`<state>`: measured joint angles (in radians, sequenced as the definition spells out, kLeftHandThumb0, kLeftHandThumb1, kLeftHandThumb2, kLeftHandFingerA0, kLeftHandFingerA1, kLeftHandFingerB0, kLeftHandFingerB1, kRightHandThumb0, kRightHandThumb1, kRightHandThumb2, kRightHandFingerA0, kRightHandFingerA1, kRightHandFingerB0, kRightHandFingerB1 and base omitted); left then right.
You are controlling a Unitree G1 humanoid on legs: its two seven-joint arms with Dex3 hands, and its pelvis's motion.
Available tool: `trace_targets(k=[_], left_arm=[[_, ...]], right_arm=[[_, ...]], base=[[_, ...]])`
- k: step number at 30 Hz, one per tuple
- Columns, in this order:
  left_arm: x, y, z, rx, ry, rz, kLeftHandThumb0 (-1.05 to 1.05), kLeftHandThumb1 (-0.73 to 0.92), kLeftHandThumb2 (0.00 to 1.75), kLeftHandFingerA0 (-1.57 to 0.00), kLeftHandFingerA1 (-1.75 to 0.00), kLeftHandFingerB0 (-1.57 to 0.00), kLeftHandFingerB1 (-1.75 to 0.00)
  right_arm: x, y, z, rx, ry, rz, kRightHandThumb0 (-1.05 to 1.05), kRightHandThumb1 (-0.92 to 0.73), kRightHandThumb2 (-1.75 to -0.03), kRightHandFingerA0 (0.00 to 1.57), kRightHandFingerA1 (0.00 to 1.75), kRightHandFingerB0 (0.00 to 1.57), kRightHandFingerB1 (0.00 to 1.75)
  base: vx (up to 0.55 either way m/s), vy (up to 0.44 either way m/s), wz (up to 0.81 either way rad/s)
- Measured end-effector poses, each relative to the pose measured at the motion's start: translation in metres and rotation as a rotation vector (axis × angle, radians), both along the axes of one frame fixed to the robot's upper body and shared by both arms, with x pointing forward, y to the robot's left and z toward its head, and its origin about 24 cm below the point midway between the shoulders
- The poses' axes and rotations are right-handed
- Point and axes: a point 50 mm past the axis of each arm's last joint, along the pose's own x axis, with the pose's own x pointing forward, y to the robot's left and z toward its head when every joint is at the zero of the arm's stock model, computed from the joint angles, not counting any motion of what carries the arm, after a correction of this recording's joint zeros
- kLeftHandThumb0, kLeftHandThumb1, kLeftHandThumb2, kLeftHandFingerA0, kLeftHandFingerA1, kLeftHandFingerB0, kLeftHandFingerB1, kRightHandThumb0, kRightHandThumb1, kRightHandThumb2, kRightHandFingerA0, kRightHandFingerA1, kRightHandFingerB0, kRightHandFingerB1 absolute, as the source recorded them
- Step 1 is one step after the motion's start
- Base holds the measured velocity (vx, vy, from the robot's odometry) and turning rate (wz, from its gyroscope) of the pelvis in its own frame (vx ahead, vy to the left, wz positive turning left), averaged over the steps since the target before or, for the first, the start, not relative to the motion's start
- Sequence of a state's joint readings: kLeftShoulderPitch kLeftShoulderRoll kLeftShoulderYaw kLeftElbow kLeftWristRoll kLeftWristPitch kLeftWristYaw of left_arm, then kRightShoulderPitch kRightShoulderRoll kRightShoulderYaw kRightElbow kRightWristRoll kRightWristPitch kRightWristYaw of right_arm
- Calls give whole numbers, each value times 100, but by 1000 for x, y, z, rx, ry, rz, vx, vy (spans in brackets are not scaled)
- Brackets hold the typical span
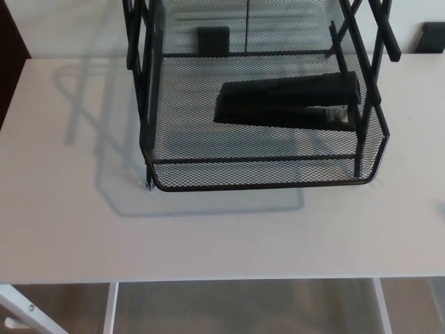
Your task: The robot walks towards a desk on which a file tray is kept in the middle and a stapler is kept to its right. The robot lifts the stapler using its right hand and places it on the file tray.
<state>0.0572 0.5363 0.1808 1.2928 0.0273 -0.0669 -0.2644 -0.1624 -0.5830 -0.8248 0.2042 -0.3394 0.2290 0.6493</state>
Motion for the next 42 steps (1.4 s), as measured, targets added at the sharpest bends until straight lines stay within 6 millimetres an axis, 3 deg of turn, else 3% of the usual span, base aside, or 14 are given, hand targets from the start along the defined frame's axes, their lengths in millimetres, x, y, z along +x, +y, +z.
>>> trace_targets(k=[3,6,7,9,11,12,13,16,20,22,24,26,27,42], left_arm=[[2,0,0,0,-4,-4,-105,73,130,-51,-92,-21,-75],[3,0,0,0,-4,-7,-105,74,130,-43,-89,-11,-70],[2,0,0,0,-3,-6,-105,74,131,-36,-86,-10,-69],[2,0,0,1,-2,-5,-105,74,131,-36,-86,-10,-69],[2,0,0,1,-3,-3,-105,75,130,-38,-87,-13,-70],[2,0,0,2,-4,-2,-105,75,130,-36,-86,-12,-70],[2,0,0,3,-5,1,-105,74,131,-35,-86,-13,-70],[-2,3,2,10,-3,15,-104,75,130,-32,-84,-15,-68],[-2,5,4,18,-16,30,-105,75,130,-39,-89,-17,-73],[-1,6,4,19,-22,32,-105,75,130,-41,-89,-16,-73],[-2,6,4,20,-21,35,-105,74,130,-37,-88,-13,-71],[-2,6,5,20,-23,39,-105,76,131,-40,-89,-14,-72],[-2,6,5,20,-24,40,-105,75,131,-41,-89,-15,-73],[-2,9,7,38,-59,79,-105,77,131,-48,-92,-12,-69]], right_arm=[[-25,-10,-40,166,-4,-119,-50,-44,-81,60,100,1,48],[-48,-12,-77,305,6,-230,-52,-57,-58,51,103,2,39],[-61,-10,-98,373,25,-284,-30,-35,-86,26,68,6,54],[-80,-4,-128,489,49,-373,-30,-35,-86,26,68,6,54],[-102,3,-156,594,88,-452,-45,-48,-54,50,82,7,47],[-111,7,-167,629,114,-480,-46,-42,-76,63,89,2,49],[-124,15,-183,679,151,-515,-48,-52,-55,30,86,5,45],[-155,38,-218,758,288,-575,-45,-40,-72,34,73,2,47],[-164,47,-230,775,351,-590,-31,-53,-56,6,65,6,39],[-164,49,-232,802,342,-599,-45,-43,-73,37,71,3,38],[-162,50,-235,809,363,-590,-38,-51,-57,24,68,6,35],[-161,51,-238,826,361,-594,-27,-52,-98,10,59,0,52],[-161,52,-238,833,357,-596,-35,-47,-62,5,59,9,43],[-157,56,-249,919,367,-553,-36,-49,-64,0,45,4,41]], base=[[0,0,0],[0,0,0],[0,0,0],[0,0,0],[0,0,0],[0,0,0],[0,0,0],[0,0,0],[0,0,-2],[0,0,0],[0,0,0],[0,0,0],[0,0,0],[0,0,0]])
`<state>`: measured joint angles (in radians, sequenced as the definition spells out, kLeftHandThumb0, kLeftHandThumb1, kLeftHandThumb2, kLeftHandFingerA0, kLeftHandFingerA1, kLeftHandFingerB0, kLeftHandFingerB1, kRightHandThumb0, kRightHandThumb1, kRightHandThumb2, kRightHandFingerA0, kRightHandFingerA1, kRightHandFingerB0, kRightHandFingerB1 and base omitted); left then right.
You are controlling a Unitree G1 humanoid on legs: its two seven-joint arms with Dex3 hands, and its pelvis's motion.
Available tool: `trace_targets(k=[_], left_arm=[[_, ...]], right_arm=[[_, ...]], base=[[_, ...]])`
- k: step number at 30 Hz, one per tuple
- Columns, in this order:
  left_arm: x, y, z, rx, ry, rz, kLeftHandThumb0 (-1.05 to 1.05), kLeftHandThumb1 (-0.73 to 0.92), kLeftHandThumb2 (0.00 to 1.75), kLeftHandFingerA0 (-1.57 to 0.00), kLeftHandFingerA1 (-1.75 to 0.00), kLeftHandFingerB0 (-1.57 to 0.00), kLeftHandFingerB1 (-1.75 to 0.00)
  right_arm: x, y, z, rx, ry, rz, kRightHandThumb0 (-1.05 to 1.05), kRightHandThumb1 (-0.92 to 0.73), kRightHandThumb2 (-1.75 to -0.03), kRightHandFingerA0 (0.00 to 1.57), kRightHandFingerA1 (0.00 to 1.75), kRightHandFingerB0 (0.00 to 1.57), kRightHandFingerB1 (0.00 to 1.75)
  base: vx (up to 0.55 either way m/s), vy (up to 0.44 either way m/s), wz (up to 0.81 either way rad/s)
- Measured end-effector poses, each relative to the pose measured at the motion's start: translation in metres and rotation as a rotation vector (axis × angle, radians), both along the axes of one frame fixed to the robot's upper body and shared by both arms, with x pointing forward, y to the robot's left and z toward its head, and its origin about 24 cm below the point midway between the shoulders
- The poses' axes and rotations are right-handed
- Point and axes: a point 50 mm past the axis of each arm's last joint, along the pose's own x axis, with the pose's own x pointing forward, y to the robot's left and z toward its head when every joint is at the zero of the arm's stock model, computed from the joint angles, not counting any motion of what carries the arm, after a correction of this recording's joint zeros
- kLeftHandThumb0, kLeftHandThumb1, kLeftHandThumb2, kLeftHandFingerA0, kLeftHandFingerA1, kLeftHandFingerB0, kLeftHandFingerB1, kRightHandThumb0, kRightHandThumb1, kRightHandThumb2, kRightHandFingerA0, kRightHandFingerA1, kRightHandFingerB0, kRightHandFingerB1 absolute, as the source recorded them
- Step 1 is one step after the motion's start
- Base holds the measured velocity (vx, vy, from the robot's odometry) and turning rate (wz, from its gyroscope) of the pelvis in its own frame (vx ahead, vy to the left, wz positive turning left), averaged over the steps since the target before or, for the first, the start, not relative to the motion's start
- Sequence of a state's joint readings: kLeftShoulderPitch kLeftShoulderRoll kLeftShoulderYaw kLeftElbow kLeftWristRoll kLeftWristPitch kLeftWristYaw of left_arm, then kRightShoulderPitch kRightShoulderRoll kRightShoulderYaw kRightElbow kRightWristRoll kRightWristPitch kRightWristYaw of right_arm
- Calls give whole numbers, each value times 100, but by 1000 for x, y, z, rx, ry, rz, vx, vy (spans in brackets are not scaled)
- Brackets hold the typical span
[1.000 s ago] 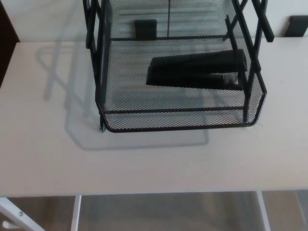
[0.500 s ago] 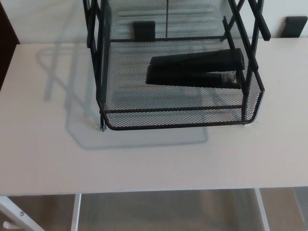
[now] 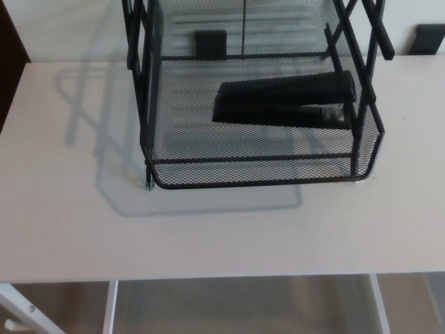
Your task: The robot walks towards a desk on which a file tray is kept in the middle and a stapler is kept to its right. The robot lifts the stapler using its right hand and places it on the file tray.
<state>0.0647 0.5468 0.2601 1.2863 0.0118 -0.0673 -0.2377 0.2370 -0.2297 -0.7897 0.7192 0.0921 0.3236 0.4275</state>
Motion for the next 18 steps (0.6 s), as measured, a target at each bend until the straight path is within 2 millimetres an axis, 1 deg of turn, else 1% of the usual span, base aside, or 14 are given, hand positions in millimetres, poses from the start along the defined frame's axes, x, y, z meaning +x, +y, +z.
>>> trace_targets(k=[2,3,4,5,6,7,10,11,12,13,14,15,16,18], left_arm=[[1,0,0,4,-4,-1,-105,77,130,-46,-92,-12,-67],[1,0,1,4,-7,1,-105,76,132,-44,-91,-11,-66],[1,0,1,4,-9,2,-105,76,131,-43,-90,-11,-66],[1,0,1,4,-10,4,-105,76,131,-43,-90,-11,-66],[2,1,1,4,-11,4,-105,76,130,-43,-89,-11,-67],[2,1,1,4,-11,5,-105,76,129,-42,-89,-11,-68],[2,0,1,4,-12,4,-105,76,129,-42,-90,-12,-68],[2,1,1,4,-13,5,-105,76,128,-42,-92,-10,-71],[3,1,1,4,-21,11,-105,77,127,-45,-93,-12,-71],[3,1,2,4,-29,19,-105,77,127,-45,-93,-12,-71],[4,2,3,6,-45,31,-105,77,128,-43,-94,-14,-71],[6,3,4,9,-66,49,-105,77,128,-43,-94,-14,-71],[7,4,5,10,-77,60,-105,78,130,-46,-96,-16,-71],[9,5,6,11,-97,77,-105,77,128,-43,-94,-14,-72]], right_arm=[[0,0,-1,9,-12,-8,-40,-49,-65,1,44,4,40],[1,0,-1,3,-11,-1,-38,-50,-66,1,47,4,39],[1,1,0,-4,-11,9,-41,-50,-64,1,57,4,43],[2,0,2,-14,-15,20,-41,-50,-64,1,57,4,43],[2,0,3,-23,-19,26,-36,-54,-56,0,50,6,42],[3,0,3,-27,-21,30,-38,-50,-61,0,48,4,44],[3,2,2,-16,-35,24,-41,-48,-63,0,47,4,42],[3,2,0,-8,-37,20,-39,-48,-65,0,45,5,31],[5,3,-2,0,-38,17,-38,-48,-67,0,43,4,29],[6,3,-3,6,-38,17,-38,-48,-67,0,43,4,29],[7,3,-3,12,-43,16,-34,-54,-56,0,45,3,36],[10,2,-2,11,-54,19,-34,-54,-56,0,45,3,36],[12,2,0,5,-65,24,-37,-49,-66,0,40,5,39],[17,-1,6,-16,-95,40,-39,-48,-62,0,40,4,42]], base=[[0,0,0],[0,0,0],[0,0,0],[0,0,0],[0,0,0],[0,0,0],[0,0,0],[0,0,0],[0,0,0],[0,0,0],[0,0,0],[0,0,0],[0,0,0],[0,0,0]])
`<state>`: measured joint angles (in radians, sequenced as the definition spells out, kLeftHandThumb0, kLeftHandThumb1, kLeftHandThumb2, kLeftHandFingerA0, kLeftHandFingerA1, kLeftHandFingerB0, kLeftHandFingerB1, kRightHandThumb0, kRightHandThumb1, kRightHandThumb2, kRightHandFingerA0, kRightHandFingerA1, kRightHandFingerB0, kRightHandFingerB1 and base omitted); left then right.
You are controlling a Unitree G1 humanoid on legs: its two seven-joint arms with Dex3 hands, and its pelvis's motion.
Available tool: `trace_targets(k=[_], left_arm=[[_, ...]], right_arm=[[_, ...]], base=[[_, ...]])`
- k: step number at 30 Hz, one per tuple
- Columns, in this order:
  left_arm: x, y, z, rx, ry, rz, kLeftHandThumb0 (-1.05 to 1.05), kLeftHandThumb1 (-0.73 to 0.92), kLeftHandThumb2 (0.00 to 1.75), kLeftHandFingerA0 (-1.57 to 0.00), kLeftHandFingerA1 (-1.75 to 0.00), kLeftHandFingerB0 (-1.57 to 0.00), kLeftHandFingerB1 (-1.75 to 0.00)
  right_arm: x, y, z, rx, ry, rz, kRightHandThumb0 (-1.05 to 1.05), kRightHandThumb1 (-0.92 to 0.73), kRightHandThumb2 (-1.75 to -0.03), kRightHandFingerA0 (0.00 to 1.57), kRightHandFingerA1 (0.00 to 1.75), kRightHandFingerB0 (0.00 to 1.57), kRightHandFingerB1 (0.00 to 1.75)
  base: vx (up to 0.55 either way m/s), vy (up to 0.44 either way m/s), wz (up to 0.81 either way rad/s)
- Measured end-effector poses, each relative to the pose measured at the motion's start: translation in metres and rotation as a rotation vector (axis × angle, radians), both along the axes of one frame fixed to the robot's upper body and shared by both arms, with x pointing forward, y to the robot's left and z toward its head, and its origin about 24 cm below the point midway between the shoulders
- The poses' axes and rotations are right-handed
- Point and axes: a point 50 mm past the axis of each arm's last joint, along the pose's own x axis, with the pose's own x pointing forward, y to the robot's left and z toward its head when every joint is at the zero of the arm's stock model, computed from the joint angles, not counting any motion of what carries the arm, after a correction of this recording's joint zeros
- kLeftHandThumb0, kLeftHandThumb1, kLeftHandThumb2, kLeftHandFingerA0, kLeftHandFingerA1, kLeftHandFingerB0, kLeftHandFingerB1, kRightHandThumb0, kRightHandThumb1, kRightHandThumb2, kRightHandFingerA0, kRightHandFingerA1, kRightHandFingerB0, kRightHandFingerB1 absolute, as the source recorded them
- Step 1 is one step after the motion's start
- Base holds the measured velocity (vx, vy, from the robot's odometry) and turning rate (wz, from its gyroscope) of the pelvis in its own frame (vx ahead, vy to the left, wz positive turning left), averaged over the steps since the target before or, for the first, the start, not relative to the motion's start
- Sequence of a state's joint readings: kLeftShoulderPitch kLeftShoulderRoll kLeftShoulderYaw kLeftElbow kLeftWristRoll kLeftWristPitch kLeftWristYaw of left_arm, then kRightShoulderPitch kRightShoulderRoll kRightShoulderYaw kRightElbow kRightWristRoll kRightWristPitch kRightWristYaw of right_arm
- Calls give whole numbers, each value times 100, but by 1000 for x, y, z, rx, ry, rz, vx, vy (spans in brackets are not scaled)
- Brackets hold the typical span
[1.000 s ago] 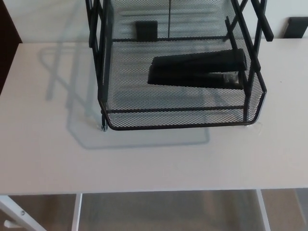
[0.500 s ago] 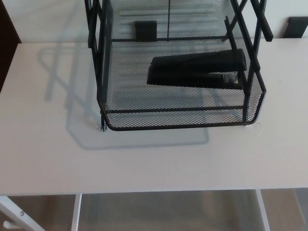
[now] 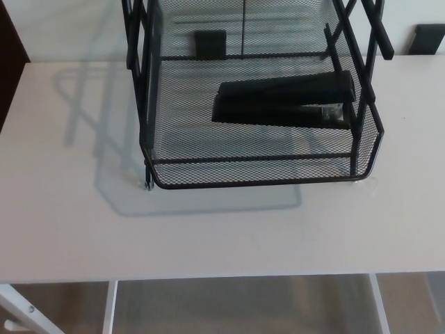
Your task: The robot walks towards a desk on which a file tray is kept in the middle and a stapler is kept to its right. The robot lifts the stapler using its right hand and places it on the file tray.
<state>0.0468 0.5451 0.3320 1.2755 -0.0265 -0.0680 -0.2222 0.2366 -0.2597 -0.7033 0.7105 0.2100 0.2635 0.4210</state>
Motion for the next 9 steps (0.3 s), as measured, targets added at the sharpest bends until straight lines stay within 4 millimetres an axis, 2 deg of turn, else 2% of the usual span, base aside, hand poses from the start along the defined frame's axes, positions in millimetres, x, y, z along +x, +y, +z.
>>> trace_targets(k=[1,2,6,8,9], left_arm=[[0,0,0,0,-3,4,-96,77,128,-37,-90,-9,-69],[1,0,0,1,-8,9,-105,78,128,-44,-93,-11,-70],[1,1,1,0,-16,15,-105,79,128,-43,-91,-11,-69],[1,1,1,-1,-21,22,-104,78,128,-40,-91,-14,-69],[1,1,1,-2,-27,29,-104,80,129,-46,-95,-13,-71]], right_arm=[[2,0,2,-6,-8,7,-47,-44,-65,2,56,2,44],[5,-1,5,-17,-18,23,-43,-50,-62,1,44,6,39],[8,3,4,-12,-10,45,-38,-47,-63,1,40,6,42],[8,3,4,-6,-10,47,-40,-44,-69,0,38,5,44],[7,3,4,-5,-9,50,-49,-53,-56,0,42,13,38]], base=[[0,0,0],[0,0,0],[0,0,0],[0,0,0],[0,0,0]])
